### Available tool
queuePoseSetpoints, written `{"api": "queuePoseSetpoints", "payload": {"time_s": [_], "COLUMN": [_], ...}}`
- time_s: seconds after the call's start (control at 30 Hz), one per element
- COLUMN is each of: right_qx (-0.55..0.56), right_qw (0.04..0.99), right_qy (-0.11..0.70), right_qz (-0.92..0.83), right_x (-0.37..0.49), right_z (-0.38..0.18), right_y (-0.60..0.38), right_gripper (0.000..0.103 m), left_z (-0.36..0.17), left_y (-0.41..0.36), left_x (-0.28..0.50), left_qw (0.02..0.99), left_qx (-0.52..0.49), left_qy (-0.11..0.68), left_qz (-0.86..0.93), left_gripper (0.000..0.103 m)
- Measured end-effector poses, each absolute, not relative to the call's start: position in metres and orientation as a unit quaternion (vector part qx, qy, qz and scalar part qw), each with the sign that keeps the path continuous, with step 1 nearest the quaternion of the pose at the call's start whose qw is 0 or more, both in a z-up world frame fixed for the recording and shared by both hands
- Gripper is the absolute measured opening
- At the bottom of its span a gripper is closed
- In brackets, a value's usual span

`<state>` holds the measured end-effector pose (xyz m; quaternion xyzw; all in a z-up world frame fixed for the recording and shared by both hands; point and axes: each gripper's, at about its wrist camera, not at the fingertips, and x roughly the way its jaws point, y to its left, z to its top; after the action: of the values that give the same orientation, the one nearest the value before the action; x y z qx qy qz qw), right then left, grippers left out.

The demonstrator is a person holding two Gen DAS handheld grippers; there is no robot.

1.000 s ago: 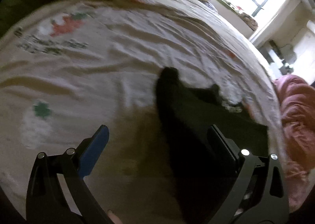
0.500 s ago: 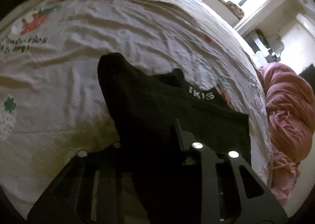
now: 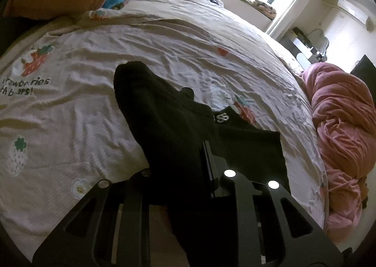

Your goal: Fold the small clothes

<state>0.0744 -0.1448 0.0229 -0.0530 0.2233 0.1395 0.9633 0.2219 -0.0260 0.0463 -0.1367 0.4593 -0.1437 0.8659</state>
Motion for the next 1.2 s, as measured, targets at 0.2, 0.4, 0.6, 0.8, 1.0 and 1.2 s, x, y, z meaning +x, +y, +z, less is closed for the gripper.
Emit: {"api": "queuePoseSetpoints", "payload": {"time_s": [0.2,0.4,0.6,0.8,1.0,1.2], "right_qx": [-0.049,-0.045,-0.038,-0.032,-0.027,-0.022], "right_qw": [0.964,0.965,0.966,0.967,0.969,0.970], "right_qy": [0.222,0.221,0.221,0.220,0.217,0.216], "right_qz": [0.137,0.134,0.130,0.123,0.115,0.111], "right_x": [0.073,0.073,0.075,0.070,0.066,0.064], "right_z": [0.026,0.026,0.027,0.031,0.034,0.036], "right_y": [-0.149,-0.151,-0.157,-0.164,-0.173,-0.182], "right_gripper": [0.019,0.019,0.019,0.019,0.019,0.019], "left_z": [0.050,0.051,0.051,0.060,0.065,0.066], "left_y": [-0.031,-0.032,-0.033,-0.045,-0.059,-0.070], "left_x": [0.219,0.217,0.217,0.214,0.212,0.212], "left_qw": [0.868,0.869,0.869,0.871,0.872,0.872], "left_qx": [-0.131,-0.129,-0.128,-0.121,-0.113,-0.106], "left_qy": [0.457,0.456,0.456,0.453,0.451,0.453], "left_qz": [-0.142,-0.143,-0.143,-0.146,-0.150,-0.150], "left_gripper": [0.015,0.015,0.015,0.015,0.015,0.015]}}
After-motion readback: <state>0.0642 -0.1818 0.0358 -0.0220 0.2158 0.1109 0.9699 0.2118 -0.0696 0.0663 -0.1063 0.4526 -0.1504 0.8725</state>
